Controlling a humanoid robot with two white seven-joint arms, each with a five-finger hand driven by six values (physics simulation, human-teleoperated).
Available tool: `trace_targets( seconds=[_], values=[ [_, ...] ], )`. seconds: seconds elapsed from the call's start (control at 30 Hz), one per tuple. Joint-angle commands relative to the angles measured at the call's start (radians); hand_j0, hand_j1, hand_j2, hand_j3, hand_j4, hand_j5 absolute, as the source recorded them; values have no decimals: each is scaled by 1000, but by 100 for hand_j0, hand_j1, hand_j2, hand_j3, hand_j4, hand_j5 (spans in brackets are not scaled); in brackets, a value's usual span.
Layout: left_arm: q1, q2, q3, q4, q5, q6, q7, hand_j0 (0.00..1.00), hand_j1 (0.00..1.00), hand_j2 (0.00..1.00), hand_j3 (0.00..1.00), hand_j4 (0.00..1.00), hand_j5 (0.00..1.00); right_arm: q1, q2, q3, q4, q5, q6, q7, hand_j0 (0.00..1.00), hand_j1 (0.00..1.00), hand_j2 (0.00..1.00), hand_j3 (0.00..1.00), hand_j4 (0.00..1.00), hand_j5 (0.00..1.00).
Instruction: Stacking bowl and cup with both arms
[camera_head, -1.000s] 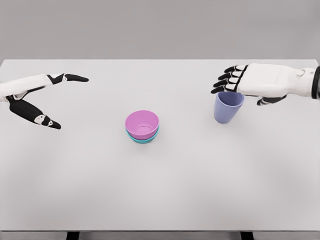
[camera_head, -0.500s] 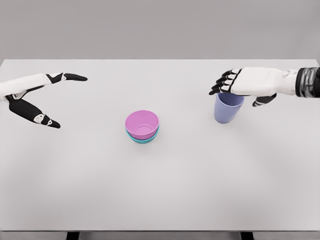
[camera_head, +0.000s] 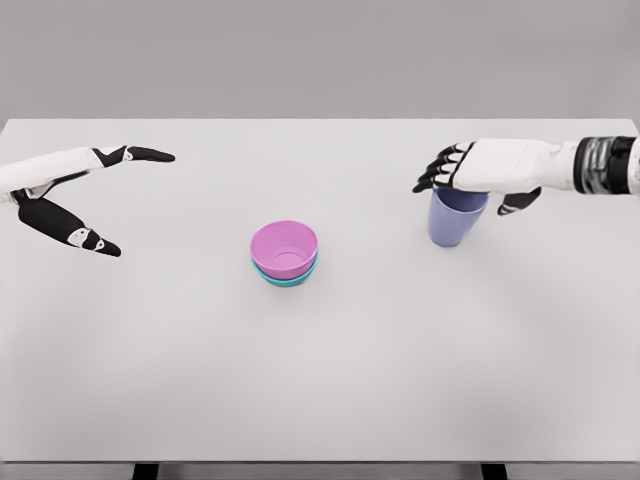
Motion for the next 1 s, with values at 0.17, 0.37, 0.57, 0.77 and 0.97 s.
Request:
trace_targets(
  seconds=[0.17, 0.37, 0.57, 0.77, 0.97],
  values=[
    [0, 1, 1, 0, 8, 3, 0, 100, 100, 100, 100, 100, 100, -5, 10, 20, 20, -3, 2, 0, 100, 100, 100, 100, 100, 100],
    [2, 1, 1, 1, 8, 3, 0, 100, 100, 100, 100, 100, 100, -6, 32, 22, 46, -3, 2, 0, 100, 100, 100, 100, 100, 100],
    [2, 1, 1, 0, 8, 3, 0, 100, 100, 100, 100, 100, 100, -20, 47, 55, 74, -3, 2, 0, 97, 97, 97, 97, 97, 97],
    [14, 3, 6, 0, 8, 3, 0, 100, 100, 100, 100, 100, 100, -20, 47, 55, 74, -5, 2, 0, 67, 67, 67, 67, 67, 67],
    [14, 3, 6, 0, 10, 3, 0, 100, 100, 100, 100, 100, 100, -28, 50, 40, 72, -6, 2, 0, 62, 62, 62, 62, 62, 62]
  ],
)
